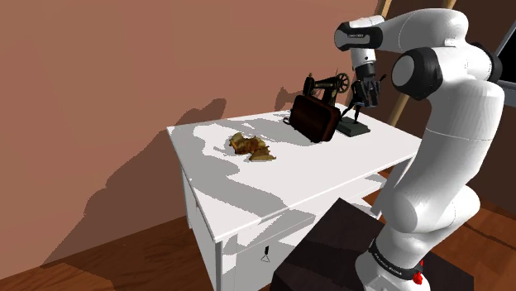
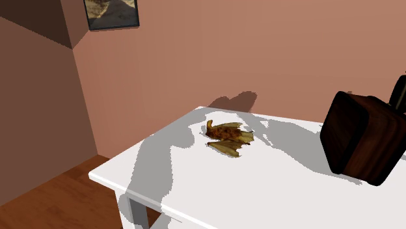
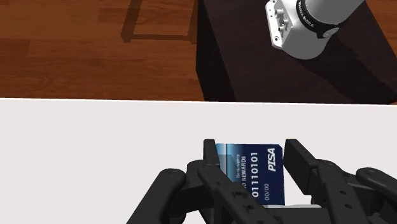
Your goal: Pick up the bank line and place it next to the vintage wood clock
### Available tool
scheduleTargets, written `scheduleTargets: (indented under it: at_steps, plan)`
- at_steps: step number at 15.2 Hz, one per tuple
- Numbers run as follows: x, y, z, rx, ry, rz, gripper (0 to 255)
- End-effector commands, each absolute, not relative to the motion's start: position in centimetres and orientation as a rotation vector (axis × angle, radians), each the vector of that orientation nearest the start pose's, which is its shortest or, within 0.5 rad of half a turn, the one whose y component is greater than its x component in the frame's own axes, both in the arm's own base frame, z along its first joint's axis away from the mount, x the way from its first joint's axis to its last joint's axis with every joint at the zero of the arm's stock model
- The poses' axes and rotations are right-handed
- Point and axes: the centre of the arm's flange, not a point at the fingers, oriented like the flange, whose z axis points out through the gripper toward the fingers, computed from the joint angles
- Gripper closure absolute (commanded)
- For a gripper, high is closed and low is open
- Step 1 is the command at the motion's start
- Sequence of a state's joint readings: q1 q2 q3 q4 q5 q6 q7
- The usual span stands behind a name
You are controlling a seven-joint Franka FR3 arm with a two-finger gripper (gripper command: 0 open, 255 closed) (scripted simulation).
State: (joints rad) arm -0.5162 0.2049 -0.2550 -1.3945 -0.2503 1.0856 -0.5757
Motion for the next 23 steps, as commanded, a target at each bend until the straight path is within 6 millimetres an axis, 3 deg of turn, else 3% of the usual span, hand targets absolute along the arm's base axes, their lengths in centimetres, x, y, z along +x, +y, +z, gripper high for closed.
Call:
scheduleTargets:
  at_steps: [1,23]
  plan:
    - [38.4,-39.9,56.0,-2.909,0.385,0.873,255]
    - [38.4,-39.9,44.4,-2.909,0.385,0.873,255]
